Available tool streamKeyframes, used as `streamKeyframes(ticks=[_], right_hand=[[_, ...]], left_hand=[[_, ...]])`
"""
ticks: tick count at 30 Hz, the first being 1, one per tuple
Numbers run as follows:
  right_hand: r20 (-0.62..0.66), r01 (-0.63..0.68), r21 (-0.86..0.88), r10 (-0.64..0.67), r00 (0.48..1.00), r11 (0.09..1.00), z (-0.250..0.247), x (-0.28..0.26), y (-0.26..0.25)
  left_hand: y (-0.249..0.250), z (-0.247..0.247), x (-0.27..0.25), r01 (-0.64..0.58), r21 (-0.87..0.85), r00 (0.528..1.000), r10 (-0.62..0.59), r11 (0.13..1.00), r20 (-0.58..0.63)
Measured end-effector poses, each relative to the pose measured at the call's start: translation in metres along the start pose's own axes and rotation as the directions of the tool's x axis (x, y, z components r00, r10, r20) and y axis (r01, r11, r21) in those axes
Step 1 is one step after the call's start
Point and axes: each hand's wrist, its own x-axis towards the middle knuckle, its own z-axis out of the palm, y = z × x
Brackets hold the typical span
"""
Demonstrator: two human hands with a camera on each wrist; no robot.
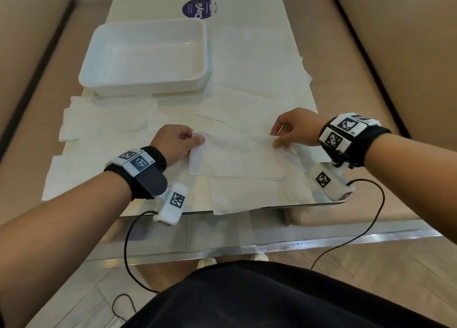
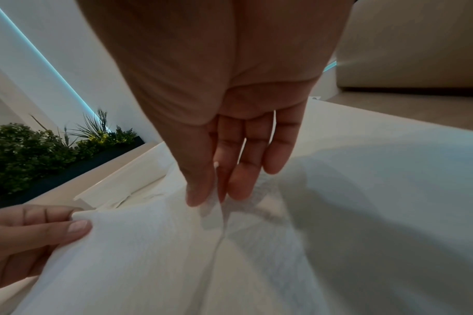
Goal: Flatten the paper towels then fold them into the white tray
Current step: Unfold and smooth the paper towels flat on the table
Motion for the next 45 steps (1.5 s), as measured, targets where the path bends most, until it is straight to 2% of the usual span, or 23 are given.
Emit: streamKeyframes(ticks=[8, 15, 20, 25, 28, 32, 35, 38, 41, 45], right_hand=[[0.0, -0.016, -0.011, 0.016, 1.0, 1.0, -0.001, -0.002, -0.005], [-0.006, -0.029, -0.049, 0.029, 1.0, 0.998, 0.0, -0.001, -0.007], [-0.031, -0.04, -0.085, 0.038, 0.999, 0.996, 0.002, -0.001, -0.008], [-0.068, -0.045, -0.178, 0.034, 0.997, 0.983, 0.006, -0.002, -0.012], [-0.097, -0.043, -0.215, 0.023, 0.995, 0.976, 0.008, -0.001, -0.012], [-0.166, -0.031, -0.281, -0.017, 0.986, 0.959, 0.009, -0.003, -0.015], [-0.185, -0.016, -0.304, -0.043, 0.982, 0.952, 0.013, -0.004, -0.018], [-0.166, 0.005, -0.276, -0.053, 0.985, 0.961, 0.018, -0.004, -0.019], [-0.097, 0.046, -0.281, -0.076, 0.992, 0.959, 0.022, -0.004, -0.021], [-0.062, 0.05, -0.363, -0.078, 0.995, 0.931, 0.027, -0.01, -0.03]], left_hand=[[0.0, 0.0, 0.001, 0.013, -0.002, 1.0, -0.013, 1.0, 0.0], [0.001, 0.004, 0.001, -0.058, 0.191, 0.998, 0.063, 0.98, -0.02], [0.002, 0.01, 0.001, -0.09, 0.35, 0.992, 0.114, 0.932, -0.051], [0.0, 0.013, 0.001, -0.1, 0.375, 0.99, 0.13, 0.921, -0.055], [0.003, 0.014, -0.002, -0.144, 0.461, 0.977, 0.199, 0.876, -0.074], [0.012, 0.018, -0.007, -0.259, 0.573, 0.936, 0.348, 0.777, -0.049], [0.02, 0.024, -0.013, -0.436, 0.498, 0.879, 0.474, 0.75, 0.056], [0.023, 0.034, -0.018, -0.554, 0.455, 0.832, 0.477, 0.697, 0.282], [0.022, 0.041, -0.021, -0.552, 0.527, 0.83, 0.367, 0.646, 0.42], [0.02, 0.043, -0.024, -0.543, 0.585, 0.835, 0.315, 0.602, 0.451]])
